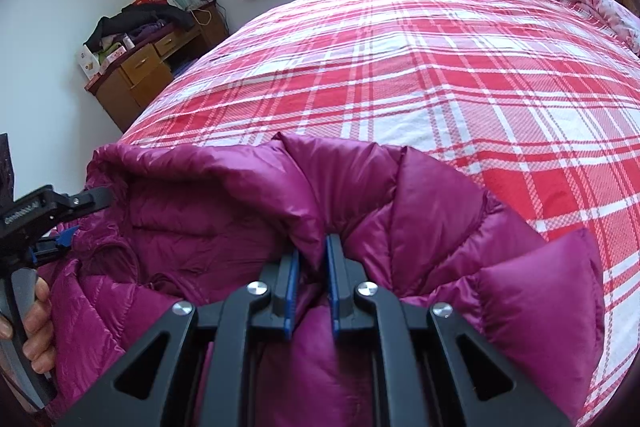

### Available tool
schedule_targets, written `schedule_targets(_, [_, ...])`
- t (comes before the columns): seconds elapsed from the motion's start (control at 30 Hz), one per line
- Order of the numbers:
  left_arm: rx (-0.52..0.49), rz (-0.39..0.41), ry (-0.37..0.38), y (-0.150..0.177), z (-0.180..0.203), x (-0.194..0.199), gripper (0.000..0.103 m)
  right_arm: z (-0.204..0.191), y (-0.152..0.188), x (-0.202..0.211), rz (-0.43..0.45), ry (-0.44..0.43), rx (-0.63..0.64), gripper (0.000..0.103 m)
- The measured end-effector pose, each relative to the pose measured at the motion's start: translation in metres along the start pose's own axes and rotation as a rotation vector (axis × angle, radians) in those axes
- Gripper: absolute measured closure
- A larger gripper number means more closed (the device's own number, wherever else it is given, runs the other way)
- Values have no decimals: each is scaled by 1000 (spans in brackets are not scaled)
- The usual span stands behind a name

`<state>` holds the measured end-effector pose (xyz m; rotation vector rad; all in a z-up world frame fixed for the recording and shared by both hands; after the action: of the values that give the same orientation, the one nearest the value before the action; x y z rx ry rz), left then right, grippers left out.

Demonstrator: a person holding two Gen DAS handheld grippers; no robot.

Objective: Fold large clothes

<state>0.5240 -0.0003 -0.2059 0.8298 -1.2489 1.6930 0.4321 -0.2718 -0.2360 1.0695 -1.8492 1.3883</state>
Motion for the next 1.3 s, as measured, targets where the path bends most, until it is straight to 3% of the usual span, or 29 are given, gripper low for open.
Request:
schedule_targets(0.03, [9, -17, 17, 2, 1, -1, 96, 2, 0, 0, 0, -2, 0, 90])
schedule_targets(0.1, [61, 15, 79, 5, 1, 12, 96, 2, 0, 0, 0, -2, 0, 91])
schedule_targets(0.2, [76, 107, 9, 15, -6, 39, 96, 2, 0, 0, -1, -11, -6, 91])
schedule_targets(0.27, [138, 98, 0, 23, -19, 35, 95, 3, 0, 0, -1, -16, -9, 91])
schedule_targets(0.33, [203, 35, 9, 32, -36, 7, 92, 3, 0, 0, -1, -17, -10, 91])
schedule_targets(0.4, [211, 92, 80, 31, -39, 3, 92, 3, 0, 0, -1, -14, -8, 91])
schedule_targets(0.5, [211, 105, 91, 30, -40, 2, 92, 1, 0, 0, -4, -6, 0, 87])
schedule_targets(0.6, [222, 121, 127, 31, -42, 3, 92, -1, 4, 9, -24, 8, 16, 77])
schedule_targets(0.7, [218, 130, 124, 32, -42, 4, 92, 2, 0, 51, 119, 56, -25, 69])
schedule_targets(0.77, [214, 133, 119, 36, -44, 7, 92, -10, -15, 73, 193, 31, -29, 68])
schedule_targets(0.83, [212, 134, 117, 37, -44, 8, 92, -31, -36, 69, 166, -18, -10, 68])
schedule_targets(0.97, [217, 134, 128, 36, -45, 7, 92, -53, -63, 23, 47, -10, -22, 68])
schedule_targets(1.07, [214, 133, 125, 34, -44, 4, 92, -45, -34, -26, -154, -1, -62, 70])
schedule_targets(1.17, [192, 111, 115, 35, -42, 8, 92, -47, -15, -24, -17, 51, 88, 71])
schedule_targets(1.23, [144, 75, 72, 36, -41, 19, 90, -49, -14, -24, -12, 71, 95, 71])
schedule_targets(1.3, [110, 81, 53, 43, -42, 45, 79, -51, -13, -26, -12, 108, 117, 71])
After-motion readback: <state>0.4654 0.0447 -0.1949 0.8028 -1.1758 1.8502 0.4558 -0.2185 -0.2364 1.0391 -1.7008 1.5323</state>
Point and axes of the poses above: each gripper's, at about its wrist camera, not at the fingertips, and x roughly against the way its jaws point, z to its right, y to its underside, the point moved 9 cm from there along -x, roughly the way its jaws point, and after that the axes turned 12 degrees about -z, right-handed, at the moved point
